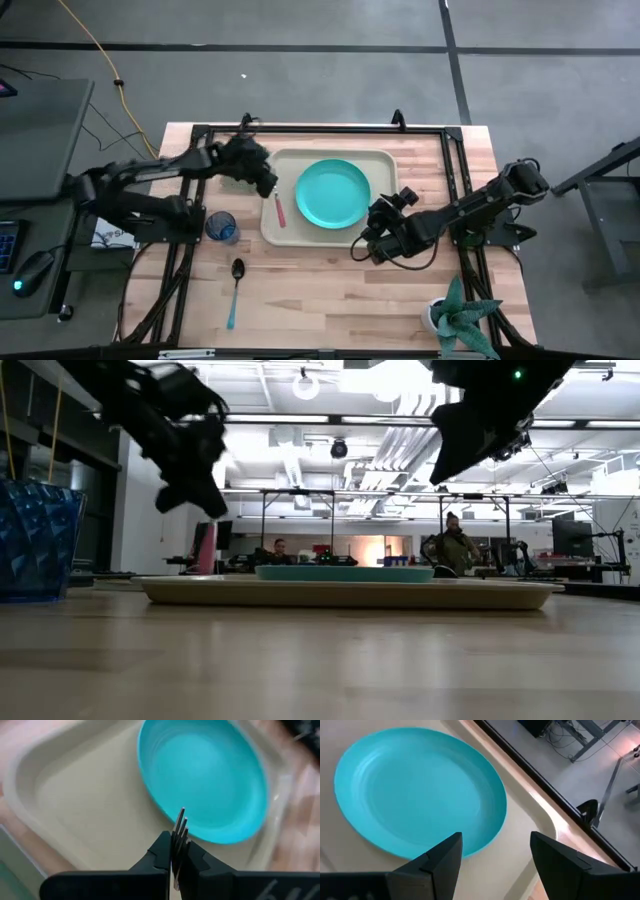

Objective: Pick and place plate/cup/fork/spoon on tray
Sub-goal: Put the pink fork on the left side of the green plate

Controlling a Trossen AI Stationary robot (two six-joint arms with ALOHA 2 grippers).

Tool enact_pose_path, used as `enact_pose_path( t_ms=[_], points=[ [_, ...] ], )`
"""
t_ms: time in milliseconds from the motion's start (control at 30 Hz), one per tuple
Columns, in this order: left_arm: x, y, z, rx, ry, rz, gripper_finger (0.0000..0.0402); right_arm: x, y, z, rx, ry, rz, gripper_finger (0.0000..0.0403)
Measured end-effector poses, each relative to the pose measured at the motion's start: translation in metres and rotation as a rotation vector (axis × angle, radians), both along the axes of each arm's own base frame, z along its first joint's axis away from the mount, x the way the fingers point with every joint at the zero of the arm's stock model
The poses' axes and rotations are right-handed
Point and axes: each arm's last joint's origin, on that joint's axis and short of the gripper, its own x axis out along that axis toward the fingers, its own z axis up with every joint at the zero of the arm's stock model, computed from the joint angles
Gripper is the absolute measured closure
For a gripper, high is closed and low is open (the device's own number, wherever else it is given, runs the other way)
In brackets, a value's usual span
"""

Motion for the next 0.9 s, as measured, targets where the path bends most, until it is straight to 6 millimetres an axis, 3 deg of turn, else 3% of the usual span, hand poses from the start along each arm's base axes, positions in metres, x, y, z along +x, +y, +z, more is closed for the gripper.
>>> enact_pose_path(
  t_ms=[267, 667, 900],
  points=[
    [0.034, 0.033, -0.013, -0.043, 0.097, -0.02, 0.0401, 0.0, -0.002, -0.012, 0.01, -0.008, 0.004, 0.0176],
    [0.05, 0.047, -0.054, -0.068, 0.239, 0.033, 0.0402, 0.001, -0.001, -0.012, 0.007, -0.035, 0.002, 0.0176],
    [0.06, 0.055, -0.07, -0.078, 0.198, 0.075, 0.0401, 0.002, -0.001, -0.012, 0.009, -0.038, 0.002, 0.0176]
  ],
)
